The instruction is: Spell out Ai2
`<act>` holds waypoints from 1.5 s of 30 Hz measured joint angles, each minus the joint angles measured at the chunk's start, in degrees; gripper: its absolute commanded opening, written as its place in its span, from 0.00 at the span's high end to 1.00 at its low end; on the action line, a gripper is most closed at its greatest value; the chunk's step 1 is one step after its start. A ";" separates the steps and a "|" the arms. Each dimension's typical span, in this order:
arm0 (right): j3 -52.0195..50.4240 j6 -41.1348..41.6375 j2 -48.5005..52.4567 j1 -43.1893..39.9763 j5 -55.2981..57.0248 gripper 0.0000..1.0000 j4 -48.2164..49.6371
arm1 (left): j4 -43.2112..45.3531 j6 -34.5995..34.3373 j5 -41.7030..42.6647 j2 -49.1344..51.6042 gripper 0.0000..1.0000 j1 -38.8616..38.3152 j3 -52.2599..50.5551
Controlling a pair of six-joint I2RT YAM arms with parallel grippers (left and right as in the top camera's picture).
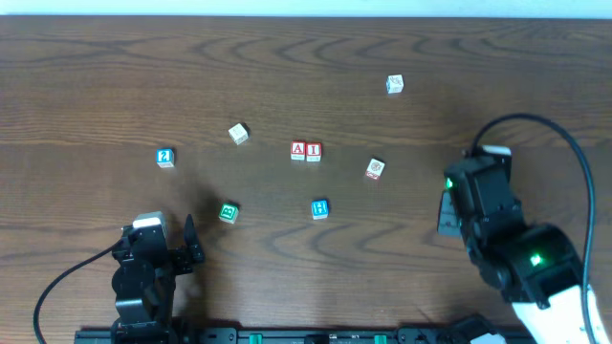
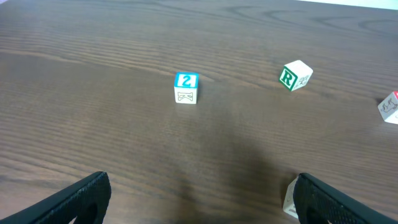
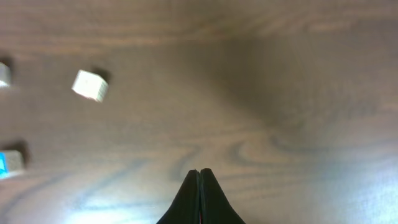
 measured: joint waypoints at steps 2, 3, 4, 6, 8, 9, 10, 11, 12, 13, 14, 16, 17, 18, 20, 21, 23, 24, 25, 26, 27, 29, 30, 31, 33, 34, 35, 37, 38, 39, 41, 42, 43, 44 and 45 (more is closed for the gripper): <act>-2.49 1.44 -2.08 0.00 -0.17 0.30 0.33 | -0.04 0.00 0.00 0.00 0.05 0.00 0.00; -2.97 1.77 -2.69 0.00 -0.22 0.01 0.61 | -0.04 0.00 0.00 0.00 0.05 0.00 0.00; -3.17 2.23 -3.10 0.00 -0.22 0.01 1.05 | -0.04 0.00 0.00 0.00 0.05 0.00 0.00; -3.19 2.89 -3.43 0.00 -0.20 0.01 2.32 | -0.04 0.00 0.00 0.00 0.05 0.00 0.00; -3.19 3.23 -3.39 0.00 -0.26 0.01 2.84 | -0.04 0.00 0.00 0.00 0.05 0.00 0.00; -3.19 3.34 -3.39 0.00 -0.28 0.01 2.86 | -0.04 0.00 0.00 0.00 0.05 0.00 0.00; -3.19 3.50 -3.41 0.00 -0.31 0.01 2.86 | -0.04 0.00 0.00 0.00 0.05 0.00 0.00; -3.19 3.63 -3.41 0.00 -0.37 0.01 2.84 | -0.04 0.00 0.00 0.00 0.05 0.00 0.00; -3.19 3.65 -3.39 0.00 -0.37 0.01 2.89 | -0.02 0.00 0.00 0.00 0.05 0.00 0.00; -3.19 3.67 -3.39 0.00 -0.37 0.01 2.89 | 0.09 0.00 -0.04 0.00 0.05 0.00 0.00; -3.19 3.72 -3.41 0.00 -0.39 0.01 2.89 | 0.39 0.00 -0.07 0.00 0.05 0.00 0.00; -3.19 3.85 -3.41 0.00 -0.39 0.01 2.91 | 1.03 -0.07 -0.04 0.00 0.05 0.00 -0.04; -3.19 3.87 -3.39 0.00 -0.39 0.01 2.91 | 1.05 -0.35 0.09 0.00 0.05 0.00 -0.07; -3.19 3.87 -3.41 0.00 -0.39 0.01 2.91 | 1.05 -0.85 0.59 0.00 0.05 0.00 -0.07; -3.19 3.87 -3.41 0.00 -0.39 0.01 2.91 | 0.96 -3.76 4.37 0.00 0.05 0.00 -0.07; -3.19 3.87 -3.41 0.00 -0.39 0.01 2.93 | 1.05 -5.73 6.99 0.00 0.05 0.00 -0.07; -3.19 3.89 -3.41 0.00 -0.39 0.01 2.93 | 1.57 -9.09 11.61 0.00 0.05 0.00 -0.07; -3.19 3.93 -3.41 0.00 -0.39 0.01 2.95 | 1.70 -10.99 14.12 0.00 0.05 0.00 -0.07; -3.19 4.00 -3.41 0.00 -0.39 0.01 2.97 | 1.70 -12.46 15.58 0.00 0.05 0.00 -0.07; -3.19 4.02 -3.41 0.00 -0.39 0.01 2.97 | 1.73 -14.12 16.98 0.00 0.05 0.00 -0.07; -3.19 4.02 -3.41 0.00 -0.39 0.01 2.97 | 1.88 -15.85 18.29 0.00 0.05 0.00 -0.07; -3.19 4.02 -3.41 0.00 -0.39 0.01 2.99 | 3.63 -20.55 21.66 0.00 0.05 0.00 -0.13; -3.19 4.02 -3.41 0.00 -0.39 0.00 2.97 | 4.15 -22.49 23.15 0.00 0.05 0.00 -0.15; -3.19 4.04 -3.41 0.00 -0.42 0.01 2.99 | 4.33 -23.87 24.30 0.00 0.05 0.00 -0.15; -3.19 4.04 -3.41 0.00 -0.39 0.01 2.99 | 4.31 -26.05 25.79 0.00 0.05 0.00 -0.17; -3.19 4.04 -3.41 0.00 -0.42 0.01 2.99 | 4.31 -26.86 26.03 0.00 0.05 0.00 -0.17; -3.19 4.02 -3.41 0.00 -0.39 0.01 2.97 | 4.31 -27.41 26.10 0.00 0.05 0.00 -0.17; -3.19 4.04 -3.41 0.00 -0.39 0.01 2.97 | 4.31 -28.30 25.94 0.00 0.05 0.00 -0.17; -3.19 4.02 -3.41 0.00 -0.42 0.01 2.97 | 4.31 -28.55 25.83 0.00 0.05 0.00 -0.20; -3.19 4.04 -3.41 0.00 -0.42 0.01 2.99 | 4.31 -28.74 25.75 0.00 0.05 0.00 -0.26; -3.19 4.04 -3.41 0.00 -0.42 0.01 2.97 | 4.31 -28.89 25.70 0.00 0.05 0.00 -0.50; -3.19 4.04 -3.41 0.00 -0.39 0.01 2.97 | 4.46 -28.92 25.64 0.00 0.05 0.00 -0.52; -3.19 4.04 -3.41 0.00 -0.39 0.01 2.97 | 4.83 -28.92 25.55 0.00 0.05 0.00 -0.55; -3.19 4.04 -3.41 0.00 -0.42 0.01 2.99 | 5.07 -28.92 25.55 0.00 0.05 0.00 -0.61; -3.19 4.04 -3.41 0.00 -0.39 0.01 2.97 | 5.25 -28.92 25.53 0.00 0.05 0.00 -0.66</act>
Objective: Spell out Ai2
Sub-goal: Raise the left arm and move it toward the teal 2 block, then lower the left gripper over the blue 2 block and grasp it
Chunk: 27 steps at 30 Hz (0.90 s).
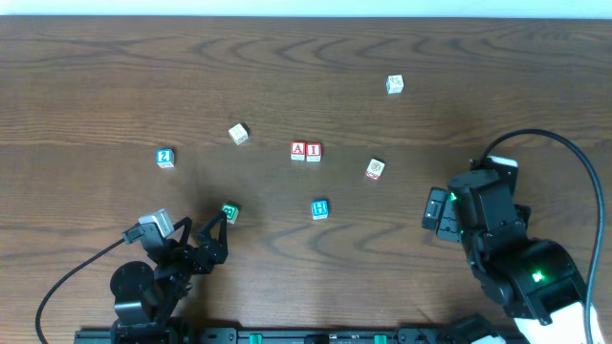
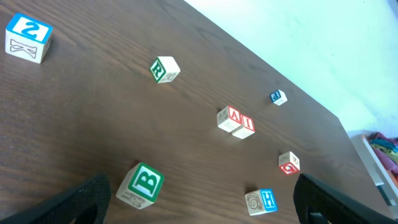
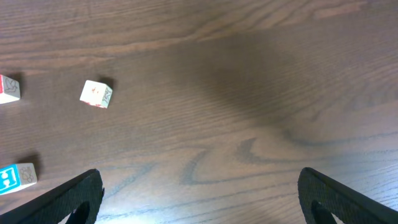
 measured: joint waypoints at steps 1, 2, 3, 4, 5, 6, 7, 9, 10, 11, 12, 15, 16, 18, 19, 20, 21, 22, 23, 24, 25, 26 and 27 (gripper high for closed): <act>0.00 0.00 0.00 0.00 0.00 0.01 0.00 | 0.50 0.00 -0.07 0.00 0.05 0.00 -0.04; 0.00 -0.02 0.00 0.00 -0.02 0.01 0.00 | 1.05 0.02 -0.28 0.00 0.05 0.00 -0.07; 0.00 0.00 0.00 0.00 0.00 0.01 0.00 | 2.16 0.07 -0.92 0.00 0.05 0.00 -0.09; 0.00 0.00 0.00 0.00 0.00 0.01 0.00 | 3.41 0.09 -1.75 0.00 0.04 0.00 -0.09; 0.00 0.00 0.00 0.00 0.00 0.01 0.00 | 4.15 0.11 -2.67 0.00 0.04 0.00 -0.09; 0.00 0.00 0.00 0.00 -0.02 0.01 0.00 | 4.79 0.13 -3.48 0.02 0.04 0.00 -0.09; 0.00 -0.02 0.00 0.00 -0.02 0.01 0.00 | 5.38 0.22 -4.66 0.07 0.04 0.00 -0.09; 0.00 0.00 0.00 0.00 0.00 0.01 0.00 | 6.91 0.24 -7.67 1.03 0.04 0.00 -0.11; 0.00 0.00 0.00 0.00 -0.02 0.01 0.00 | 7.72 0.28 -9.07 1.92 0.04 0.00 -0.11; 0.00 0.00 0.00 0.00 -0.02 0.01 0.00 | 9.25 0.48 -10.62 3.50 0.04 0.00 -0.13; -0.02 0.00 0.00 0.00 -0.02 0.01 -0.02 | 10.62 0.66 -12.00 5.20 0.04 0.00 -0.13; -0.04 0.00 0.00 0.00 -0.07 0.01 0.07 | 13.94 1.57 -15.47 11.72 0.04 0.00 -0.11; -0.04 0.00 0.02 0.00 -0.07 0.01 0.04 | 14.93 2.05 -16.65 15.08 0.04 0.00 0.11; -0.07 0.00 0.00 0.00 -0.09 0.01 0.04 | 15.67 3.26 -18.58 21.20 0.04 0.00 1.20; -0.07 0.00 0.04 0.00 -0.09 0.01 0.02 | 15.63 4.07 -20.00 25.24 0.04 0.00 2.62; -0.07 0.00 -0.02 0.00 -0.13 0.01 0.04 | 15.67 5.03 -21.55 29.42 0.04 0.00 4.50; -0.07 0.00 0.00 0.00 -0.11 0.01 0.09 | 15.85 5.79 -22.86 32.37 0.04 0.00 6.23; -0.09 0.00 0.02 0.00 -0.17 0.01 0.04 | 15.78 6.91 -24.57 37.09 0.04 0.00 9.01; -0.09 0.00 -0.04 0.00 -0.15 0.01 0.07 | 16.04 7.87 -25.68 40.74 0.04 0.00 11.17; -0.09 0.00 0.00 0.00 -0.17 0.01 0.04 | 16.33 8.74 -26.73 44.22 0.04 0.00 13.35; -0.11 0.00 0.00 0.00 -0.20 0.01 0.04 | 16.33 9.55 -27.41 47.15 0.04 0.00 15.15; -0.13 0.00 -0.02 0.00 -0.20 0.01 -0.02 | 16.44 10.34 -28.13 50.01 0.04 0.00 16.92; -0.13 0.00 -0.04 0.00 -0.20 0.01 0.04 | 16.46 11.17 -28.70 53.09 0.04 0.00 18.75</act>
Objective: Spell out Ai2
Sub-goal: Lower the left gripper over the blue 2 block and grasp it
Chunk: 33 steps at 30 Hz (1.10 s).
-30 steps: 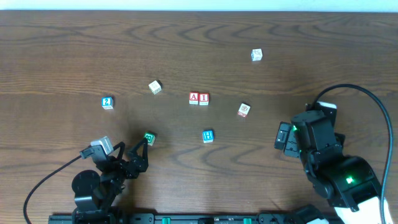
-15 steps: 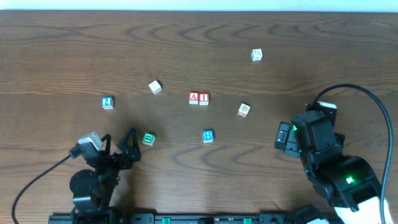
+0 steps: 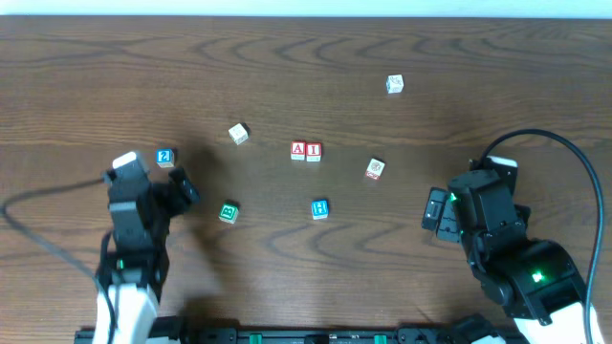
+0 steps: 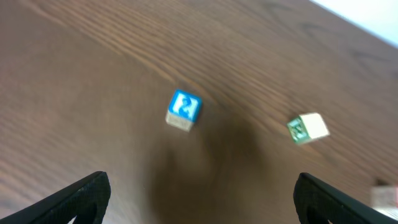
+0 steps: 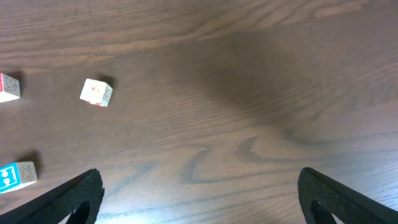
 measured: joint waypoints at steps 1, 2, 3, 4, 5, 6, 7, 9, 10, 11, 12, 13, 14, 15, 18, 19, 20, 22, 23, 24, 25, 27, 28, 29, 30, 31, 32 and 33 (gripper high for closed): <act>0.00 0.00 0.04 0.00 0.00 0.01 -0.07 | -0.07 1.20 -0.98 4.37 0.04 0.00 2.64; 0.00 0.00 0.04 0.00 0.00 0.01 0.02 | -0.13 2.21 -1.88 8.13 0.04 0.00 4.94; 0.00 0.00 0.04 0.00 -0.02 0.01 -0.02 | -0.07 2.80 -2.80 11.08 0.04 0.00 6.67; -0.02 0.00 0.02 0.00 -0.02 0.01 0.00 | 0.00 3.30 -3.56 14.08 0.04 0.00 8.57; -0.02 0.00 0.02 0.00 0.00 0.01 -0.02 | 0.02 3.74 -4.22 16.70 0.04 0.00 10.19; -0.02 0.00 0.07 0.00 0.00 0.01 0.00 | 0.02 4.13 -4.87 19.56 0.04 0.00 12.02; -0.04 0.00 0.04 0.00 0.00 0.01 0.00 | -0.15 4.35 -5.66 22.25 0.04 0.00 13.75; -0.04 0.00 0.04 0.00 -0.02 0.01 0.00 | -0.48 4.61 -6.56 26.71 0.04 0.00 16.68; -0.04 0.00 0.04 0.00 -0.02 0.01 0.04 | -0.92 4.90 -6.91 28.70 0.04 0.00 18.05; -0.04 0.00 0.04 0.00 -0.02 0.01 -0.07 | -0.96 5.33 -7.19 30.77 0.04 0.00 19.43; -0.04 0.00 0.02 0.00 0.00 0.01 0.00 | -1.14 5.64 -7.34 32.41 0.04 0.00 20.55; -0.04 0.00 0.04 0.00 -0.02 0.01 0.00 | -1.42 5.86 -7.39 34.23 0.04 0.00 21.75; -0.04 0.00 0.04 0.00 -0.02 0.01 -0.02 | -2.12 6.01 -7.41 36.17 0.04 0.00 22.99; -0.04 0.00 0.04 0.00 -0.02 0.01 0.02 | -2.82 6.08 -7.41 37.64 0.04 0.00 23.87; -0.04 0.00 0.04 0.00 -0.02 0.01 0.00 | -4.92 6.45 -7.34 40.72 0.04 0.00 25.18; -0.04 0.00 0.04 0.00 -0.02 0.01 -0.02 | -5.40 6.51 -7.37 41.18 0.04 0.00 25.22; -0.04 0.00 0.04 0.00 0.00 0.01 0.00 | -5.88 6.69 -7.37 41.72 0.04 0.00 25.27; -0.04 0.00 0.04 0.00 -0.02 0.01 -0.02 | -6.16 6.93 -7.37 42.66 0.04 0.00 25.27; -0.04 0.00 0.04 0.00 -0.02 0.01 0.00 | -6.29 6.95 -7.37 43.10 0.04 0.00 25.27; -0.04 0.00 0.04 0.00 -0.02 0.01 -0.02 | -6.40 6.99 -7.37 43.45 0.04 0.00 25.27; -0.04 0.00 0.04 0.00 -0.02 0.01 0.00 | -6.51 7.08 -7.34 43.80 0.04 0.00 25.27; -0.04 0.00 0.04 0.00 -0.02 0.01 -0.02 | -6.69 7.13 -7.23 44.59 0.03 0.00 25.27; -0.04 0.00 0.04 0.00 -0.02 0.01 0.00 | -6.71 7.13 -6.97 45.03 0.02 0.00 25.27; -0.04 0.00 0.04 0.00 -0.02 0.01 0.00 | -6.71 7.13 -6.80 45.59 0.02 0.00 25.29; -0.04 0.00 0.04 0.00 -0.02 0.01 0.00 | -6.67 7.13 -6.60 46.25 0.02 0.00 25.29; -0.04 0.00 0.04 0.00 -0.02 0.01 0.00 | -6.54 7.13 -6.27 47.04 0.02 0.00 25.29; -0.04 0.00 0.04 0.00 -0.02 0.01 -0.02 | -6.29 7.13 -6.01 47.65 0.01 0.00 25.29; -0.04 0.00 0.04 0.00 -0.02 0.01 0.00 | -5.57 7.13 -5.73 48.04 0.00 0.00 25.38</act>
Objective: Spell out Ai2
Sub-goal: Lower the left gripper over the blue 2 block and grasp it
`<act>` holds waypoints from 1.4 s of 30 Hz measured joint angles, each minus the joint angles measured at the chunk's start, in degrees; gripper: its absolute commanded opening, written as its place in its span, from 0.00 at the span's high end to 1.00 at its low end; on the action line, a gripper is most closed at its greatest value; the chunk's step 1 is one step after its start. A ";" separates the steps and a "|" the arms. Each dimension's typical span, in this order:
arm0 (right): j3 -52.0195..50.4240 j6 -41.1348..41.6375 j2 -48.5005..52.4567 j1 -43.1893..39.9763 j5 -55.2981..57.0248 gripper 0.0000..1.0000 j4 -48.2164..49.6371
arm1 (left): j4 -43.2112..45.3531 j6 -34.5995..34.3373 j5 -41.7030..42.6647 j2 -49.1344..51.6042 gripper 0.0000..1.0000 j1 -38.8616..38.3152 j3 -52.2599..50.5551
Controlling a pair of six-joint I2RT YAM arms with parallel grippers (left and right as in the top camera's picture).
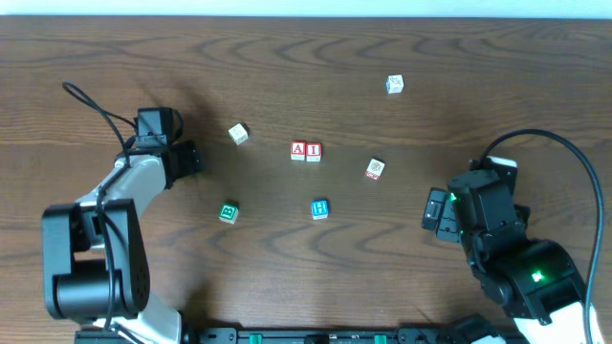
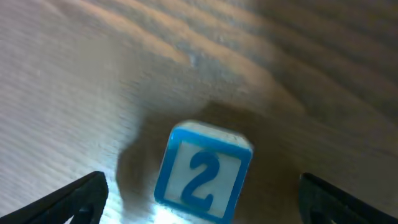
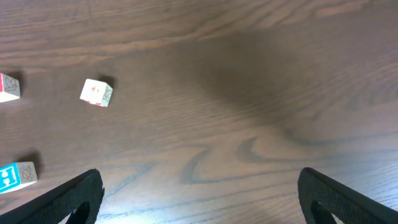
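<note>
The blue-bordered "2" block [image 2: 202, 171] lies on the table, close under my left wrist camera, between the fingers of my open left gripper [image 2: 202, 200]; neither finger visibly touches it. From overhead my left gripper [image 1: 172, 160] covers that block at the table's left. The red "A" block [image 1: 298, 150] and the red "I" block [image 1: 314, 151] sit side by side, touching, at the table's middle. My right gripper [image 1: 436, 210] stands open at the right over bare wood [image 3: 199, 200], with nothing between its fingers.
Loose blocks lie around: a white one [image 1: 238, 134], a green "B" block [image 1: 228, 212], a blue "H" block [image 1: 319, 208], a red-marked one [image 1: 375, 169] and another at the back [image 1: 395, 84]. The dark wooden table [image 1: 497, 76] runs to a pale back edge.
My left gripper has moved from just in front of the "2" block to right over it, so the block now sits between its open fingers. The right arm has not moved.
My left gripper was open near the front edge and my right gripper was shut. Then the right gripper stood open and the left wrist looked across the blocks. Then the left gripper was near the "2" block, and now it straddles it.
</note>
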 measured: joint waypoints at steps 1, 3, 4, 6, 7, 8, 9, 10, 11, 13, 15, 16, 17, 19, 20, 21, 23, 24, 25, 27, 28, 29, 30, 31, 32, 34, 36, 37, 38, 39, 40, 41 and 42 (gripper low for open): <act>0.00 0.00 0.00 0.00 0.00 0.01 -0.02 | 0.37 0.00 0.13 0.15 0.00 0.00 0.11; 0.00 0.00 0.00 0.00 0.00 0.01 0.00 | 0.61 0.02 0.17 0.31 0.05 0.00 0.11; 0.00 0.00 0.00 0.00 0.02 0.01 -0.02 | 1.09 -0.04 0.17 0.44 0.07 0.00 0.11; 0.00 0.00 0.00 0.00 0.00 0.01 0.00 | 2.03 0.17 0.24 0.74 0.14 0.00 0.13; 0.00 0.00 0.00 0.00 0.00 0.01 0.00 | 2.12 0.13 0.31 0.83 0.16 0.00 0.11; 0.00 0.00 0.00 0.00 0.00 0.01 0.00 | 2.25 0.33 0.33 0.85 0.20 0.00 0.11; 0.00 0.00 0.00 0.00 0.00 0.01 0.00 | 2.25 0.39 0.37 0.85 0.25 0.00 0.13; 0.00 0.00 0.00 0.00 0.00 0.01 -0.02 | 2.25 0.20 0.39 0.85 0.30 0.00 0.13; 0.00 0.00 0.00 0.00 0.00 0.01 0.00 | 2.23 0.37 0.39 0.85 0.33 0.00 0.11; 0.00 0.00 0.00 0.00 0.00 0.01 0.00 | 2.23 0.52 0.37 0.85 0.39 0.00 0.11; 0.00 0.00 0.00 0.00 0.00 0.01 0.00 | 2.25 0.61 0.35 0.85 0.42 0.00 0.13; 0.00 0.00 0.00 0.00 0.00 0.01 0.00 | 2.25 0.55 0.37 0.85 0.45 0.00 0.13; 0.00 0.00 0.00 0.00 0.00 0.01 0.00 | 2.25 0.66 0.37 0.85 0.46 0.00 0.13; 0.00 0.00 0.00 0.00 0.00 0.01 0.00 | 2.29 0.87 0.33 0.85 0.47 0.00 0.13; 0.00 0.00 0.00 0.00 0.00 0.01 0.00 | 2.34 0.85 0.33 0.85 0.47 0.00 0.13; 0.00 0.00 0.00 0.00 0.00 0.01 0.00 | 2.47 0.85 0.33 0.85 0.48 0.00 0.11; 0.00 0.00 0.00 0.00 0.00 0.01 0.00 | 3.06 0.87 0.33 0.85 0.53 0.00 0.11; 0.00 0.00 0.00 0.00 0.00 0.01 0.00 | 3.26 1.01 0.33 0.85 0.55 0.00 0.13; 0.00 0.00 0.00 0.00 0.02 0.01 0.00 | 3.34 0.92 0.33 0.85 0.57 0.00 0.11; 0.00 0.00 0.00 0.00 0.00 0.01 0.00 | 3.48 1.03 0.31 0.85 0.60 0.00 0.13; 0.00 0.00 0.00 0.00 0.00 0.01 0.00 | 3.65 1.01 0.28 0.85 0.63 0.00 0.13; 0.00 0.00 0.00 0.00 0.00 0.01 0.00 | 3.89 1.07 0.28 0.85 0.65 0.00 0.13; 0.00 0.00 0.00 0.00 0.00 0.01 0.00 | 4.15 1.18 0.20 0.85 0.67 0.00 0.13; 0.00 0.00 0.00 0.00 0.00 0.01 0.00 | 4.31 1.31 0.15 0.85 0.68 0.00 0.13; 0.00 0.00 0.00 0.00 0.00 0.01 0.00 | 4.35 1.29 0.13 0.85 0.69 0.00 0.13; 0.00 0.00 0.00 0.00 0.00 0.01 0.00 | 4.37 1.29 0.13 0.85 0.70 0.00 0.13; 0.00 0.00 0.00 0.00 0.00 0.01 0.00 | 4.35 1.29 0.13 0.85 0.72 0.00 0.11; 0.00 0.00 0.00 0.00 0.00 0.01 0.00 | 4.35 1.27 0.15 0.85 0.73 0.00 0.13; 0.00 0.00 0.00 0.00 0.00 0.01 0.00 | 4.33 1.29 0.15 0.85 0.73 0.00 0.13; 0.00 0.00 0.00 0.00 0.00 0.01 0.00 | 4.31 1.27 0.15 0.85 0.73 0.00 0.13; 0.00 0.00 0.00 0.00 0.00 0.01 0.00 | 4.17 1.20 0.17 0.85 0.74 0.00 0.15; 0.00 0.00 0.00 0.00 0.00 0.01 0.00 | 4.04 1.07 0.20 0.85 0.76 0.00 0.20; 0.00 0.00 0.00 0.00 0.00 0.01 0.00 | 3.78 1.01 0.37 0.83 0.78 0.00 0.26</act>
